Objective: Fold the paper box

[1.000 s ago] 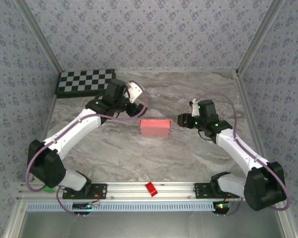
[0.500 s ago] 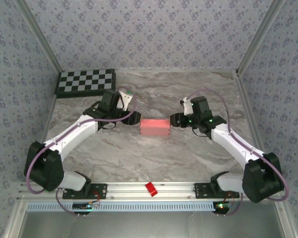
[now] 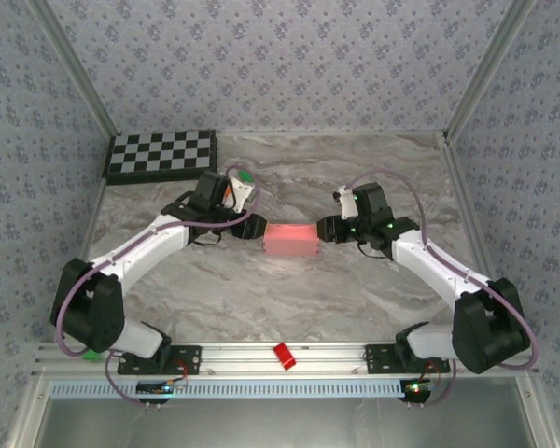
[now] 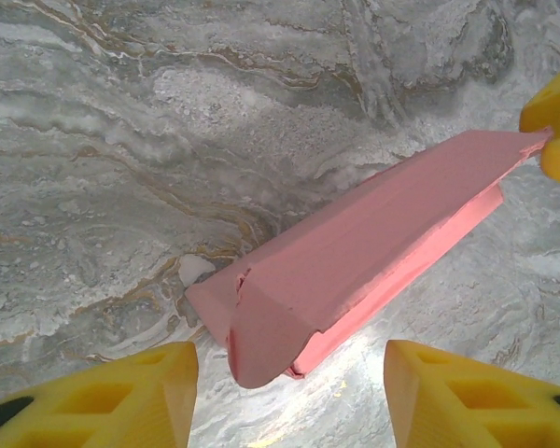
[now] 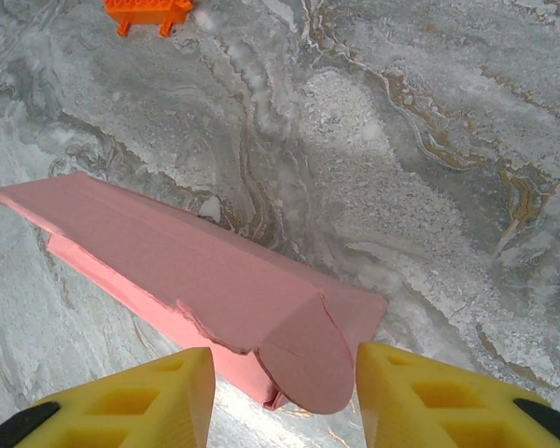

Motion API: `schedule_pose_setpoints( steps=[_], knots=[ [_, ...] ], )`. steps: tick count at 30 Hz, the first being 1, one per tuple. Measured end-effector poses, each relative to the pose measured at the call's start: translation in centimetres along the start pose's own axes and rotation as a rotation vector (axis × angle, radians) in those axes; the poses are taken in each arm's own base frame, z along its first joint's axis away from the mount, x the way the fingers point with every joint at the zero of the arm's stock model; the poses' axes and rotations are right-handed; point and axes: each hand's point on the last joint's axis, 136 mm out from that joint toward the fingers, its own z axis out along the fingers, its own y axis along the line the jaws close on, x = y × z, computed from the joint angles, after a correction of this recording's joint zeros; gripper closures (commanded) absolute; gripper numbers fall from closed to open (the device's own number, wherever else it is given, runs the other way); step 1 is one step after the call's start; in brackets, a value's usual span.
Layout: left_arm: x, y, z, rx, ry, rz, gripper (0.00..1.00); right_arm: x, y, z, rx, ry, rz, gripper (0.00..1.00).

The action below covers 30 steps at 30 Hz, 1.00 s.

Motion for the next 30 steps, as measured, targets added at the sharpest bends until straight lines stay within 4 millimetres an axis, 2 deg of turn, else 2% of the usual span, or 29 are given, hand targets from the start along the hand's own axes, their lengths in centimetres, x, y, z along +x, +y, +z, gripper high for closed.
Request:
schedule_pose_setpoints(
  steps=[5, 16, 25, 30],
  knots=[
    [0.4, 0.1, 0.5, 0.009, 0.020, -0.008, 0.50, 0.4, -0.3, 0.6, 0.005, 0.023, 0.007, 0.62],
    [0.9, -0.1, 1.1, 0.038, 0.043, -0.021, 0.60, 0.5, 0.1, 0.7, -0.002, 0.026, 0.000, 0.67],
    [1.1, -0.4, 1.5, 0.064, 0.043, -0.034, 0.73, 0.4, 0.2, 0.7, -0.004, 0.025, -0.003, 0.71],
    [1.0, -0.4, 1.6, 0.069, 0.039, -0.039, 0.77, 0.2, 0.4, 0.7, -0.007, 0.023, -0.007, 0.72]
  ],
)
